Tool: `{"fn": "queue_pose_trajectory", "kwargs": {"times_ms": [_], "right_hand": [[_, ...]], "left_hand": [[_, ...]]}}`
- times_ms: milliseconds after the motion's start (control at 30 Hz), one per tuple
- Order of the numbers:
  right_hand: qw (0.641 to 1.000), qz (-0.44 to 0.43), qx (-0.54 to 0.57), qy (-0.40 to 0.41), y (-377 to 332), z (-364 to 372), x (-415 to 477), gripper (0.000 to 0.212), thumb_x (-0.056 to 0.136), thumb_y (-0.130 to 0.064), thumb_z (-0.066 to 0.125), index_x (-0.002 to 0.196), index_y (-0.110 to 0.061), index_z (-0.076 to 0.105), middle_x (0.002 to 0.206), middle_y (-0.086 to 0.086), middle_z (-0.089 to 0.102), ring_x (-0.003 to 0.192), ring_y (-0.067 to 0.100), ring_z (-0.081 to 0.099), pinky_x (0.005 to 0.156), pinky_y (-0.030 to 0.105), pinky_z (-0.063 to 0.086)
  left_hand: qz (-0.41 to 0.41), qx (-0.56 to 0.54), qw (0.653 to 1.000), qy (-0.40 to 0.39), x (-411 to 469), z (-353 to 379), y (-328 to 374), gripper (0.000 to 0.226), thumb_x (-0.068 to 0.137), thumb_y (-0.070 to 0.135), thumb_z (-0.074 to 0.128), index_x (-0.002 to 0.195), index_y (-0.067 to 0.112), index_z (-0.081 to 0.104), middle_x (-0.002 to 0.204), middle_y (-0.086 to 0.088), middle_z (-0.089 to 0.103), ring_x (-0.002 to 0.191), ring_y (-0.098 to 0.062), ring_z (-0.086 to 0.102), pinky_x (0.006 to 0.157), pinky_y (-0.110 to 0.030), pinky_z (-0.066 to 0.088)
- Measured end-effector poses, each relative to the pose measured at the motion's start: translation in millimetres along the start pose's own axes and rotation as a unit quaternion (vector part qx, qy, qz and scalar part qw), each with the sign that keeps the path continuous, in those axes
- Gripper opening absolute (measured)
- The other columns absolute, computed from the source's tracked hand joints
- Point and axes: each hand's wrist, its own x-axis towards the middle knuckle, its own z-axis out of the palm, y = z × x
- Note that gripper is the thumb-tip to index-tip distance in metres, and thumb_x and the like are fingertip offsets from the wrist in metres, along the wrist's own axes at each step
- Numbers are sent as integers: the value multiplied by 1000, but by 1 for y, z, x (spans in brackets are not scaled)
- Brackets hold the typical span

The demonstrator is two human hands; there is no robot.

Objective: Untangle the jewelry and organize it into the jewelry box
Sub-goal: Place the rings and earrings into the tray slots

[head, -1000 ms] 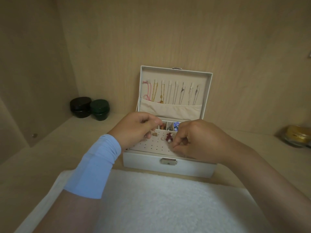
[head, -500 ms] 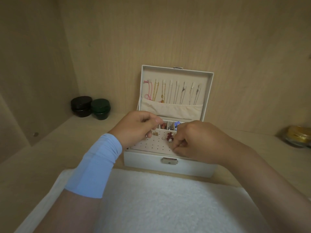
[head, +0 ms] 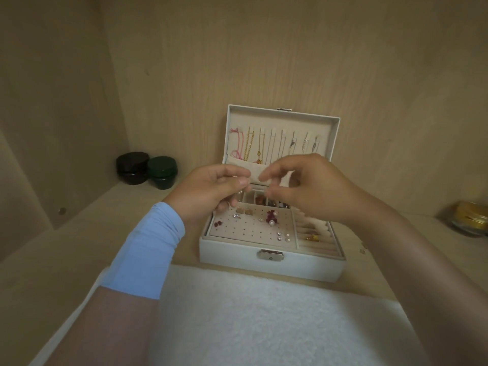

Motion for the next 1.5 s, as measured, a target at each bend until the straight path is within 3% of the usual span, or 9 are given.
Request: {"fn": "queue_pose_trajectory", "kwargs": {"times_ms": [67, 200, 367, 567, 667, 767, 1033, 1233, 1500], "right_hand": [[998, -15, 54, -22, -11, 8, 11, 24, 83, -21, 79, 107, -24, 74, 91, -5, 72, 49, -2, 54, 49, 8, 40], [997, -29, 65, 5, -15, 22, 36, 18, 79, -23, 83, 97, -24, 79, 87, -5, 75, 54, -2, 58, 58, 16, 45], [993, -3, 113, 31, -17, 28, 47, 8, 80, -20, 83, 87, -20, 79, 82, -4, 76, 52, 13, 60, 57, 35, 55], [989, 43, 141, 24, -10, 43, 43, 4, 84, -14, 78, 87, -16, 80, 75, 1, 76, 48, 14, 58, 44, 19, 44], [995, 64, 77, 20, -1, 54, 44, 2, 83, -21, 80, 81, -23, 80, 74, -6, 75, 54, 1, 62, 55, 18, 49], [997, 54, -50, 7, 3, 63, 46, 3, 83, -31, 78, 80, -31, 79, 75, -18, 73, 73, -3, 66, 73, 24, 55], [970, -27, -240, 5, -3, 80, 45, 9, 87, -36, 69, 86, -32, 77, 82, -16, 72, 77, 7, 63, 70, 31, 54], [960, -53, -275, 24, -3, 87, 42, 11, 86, -33, 66, 83, -29, 75, 79, -11, 71, 75, 11, 63, 66, 31, 53], [975, -15, -223, 15, -3, 84, 39, 9, 84, -42, 73, 82, -33, 75, 80, -17, 71, 76, 3, 61, 62, 23, 45]], "left_hand": [[-2, -18, 1000, 25, 1, -3, 0, 12, 92, 24, 65, 100, 17, 71, 69, 4, 69, 51, -6, 50, 50, -19, 42], [-10, -58, 996, 64, 1, -11, -2, 16, 89, 32, 67, 91, 18, 73, 56, 8, 61, 45, -3, 46, 45, -15, 37], [-6, -105, 994, 44, 2, -22, -6, 23, 82, 35, 69, 96, 19, 76, 90, 5, 75, 57, -7, 51, 43, -14, 36], [-42, 36, 997, 45, 2, -31, -10, 15, 84, 28, 74, 99, 27, 73, 92, 2, 77, 61, -6, 58, 58, -16, 42], [-39, 117, 991, 55, 3, -33, -15, 12, 86, 27, 73, 98, 29, 74, 87, 10, 74, 57, -3, 59, 61, -14, 45], [-9, 201, 973, 110, 5, -35, -22, 10, 88, 25, 70, 94, 31, 74, 87, 16, 68, 74, 3, 60, 68, -13, 42], [-31, 267, 960, 77, 6, -39, -32, 13, 87, 18, 69, 94, 27, 74, 86, 14, 67, 82, 0, 60, 67, -10, 39], [-20, 268, 961, 69, 5, -36, -31, 7, 84, 18, 72, 89, 23, 74, 84, 9, 68, 81, -7, 63, 75, -18, 47], [-17, 277, 959, 48, 6, -34, -33, 8, 81, 18, 75, 83, 25, 78, 82, 9, 71, 82, -5, 65, 74, -15, 46]]}}
